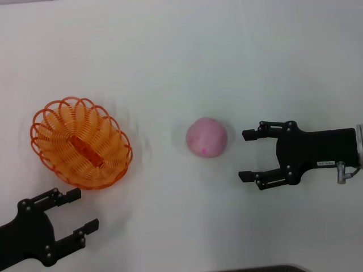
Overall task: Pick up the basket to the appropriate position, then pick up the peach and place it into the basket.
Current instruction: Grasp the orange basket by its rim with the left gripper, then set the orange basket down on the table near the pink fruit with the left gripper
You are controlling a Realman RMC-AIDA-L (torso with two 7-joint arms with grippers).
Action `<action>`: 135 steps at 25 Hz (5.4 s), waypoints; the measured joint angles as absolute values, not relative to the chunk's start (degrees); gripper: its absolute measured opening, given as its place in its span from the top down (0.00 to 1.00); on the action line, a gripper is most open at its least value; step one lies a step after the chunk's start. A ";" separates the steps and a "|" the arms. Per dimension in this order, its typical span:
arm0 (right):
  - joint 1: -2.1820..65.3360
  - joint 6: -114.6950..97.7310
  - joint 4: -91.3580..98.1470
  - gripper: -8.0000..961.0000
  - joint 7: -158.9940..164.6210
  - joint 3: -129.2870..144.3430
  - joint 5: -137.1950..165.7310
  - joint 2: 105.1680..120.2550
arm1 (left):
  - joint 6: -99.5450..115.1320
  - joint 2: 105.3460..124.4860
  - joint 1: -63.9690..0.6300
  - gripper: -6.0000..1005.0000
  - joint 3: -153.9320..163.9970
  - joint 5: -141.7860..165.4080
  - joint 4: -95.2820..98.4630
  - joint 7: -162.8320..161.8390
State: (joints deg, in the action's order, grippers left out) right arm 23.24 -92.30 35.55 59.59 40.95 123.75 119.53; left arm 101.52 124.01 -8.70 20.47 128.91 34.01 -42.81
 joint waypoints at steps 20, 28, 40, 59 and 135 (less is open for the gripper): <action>23.61 -91.35 34.80 0.05 60.75 40.23 123.70 119.53 | 107.25 122.85 -11.93 0.34 9.47 128.61 36.12 -65.20; 24.08 -91.22 35.19 0.05 63.20 40.30 123.79 119.44 | 105.12 119.79 -18.60 0.33 8.33 128.75 36.98 -95.92; 24.59 -91.14 35.01 0.05 63.57 40.83 124.08 119.43 | 91.52 120.42 -23.59 0.33 13.67 129.08 50.62 -121.52; 24.47 -91.35 35.42 0.05 63.72 41.42 124.11 119.35 | 81.17 123.78 -25.09 0.33 44.34 143.03 69.79 -125.08; 24.87 -90.33 35.61 0.05 64.38 41.66 124.02 119.44 | 101.52 123.44 -36.92 0.95 41.90 151.56 70.47 -142.33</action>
State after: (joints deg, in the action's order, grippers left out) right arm 24.87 -90.33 35.61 64.38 41.66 124.02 119.44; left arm 101.52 123.44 -36.92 41.90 151.56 70.47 -142.33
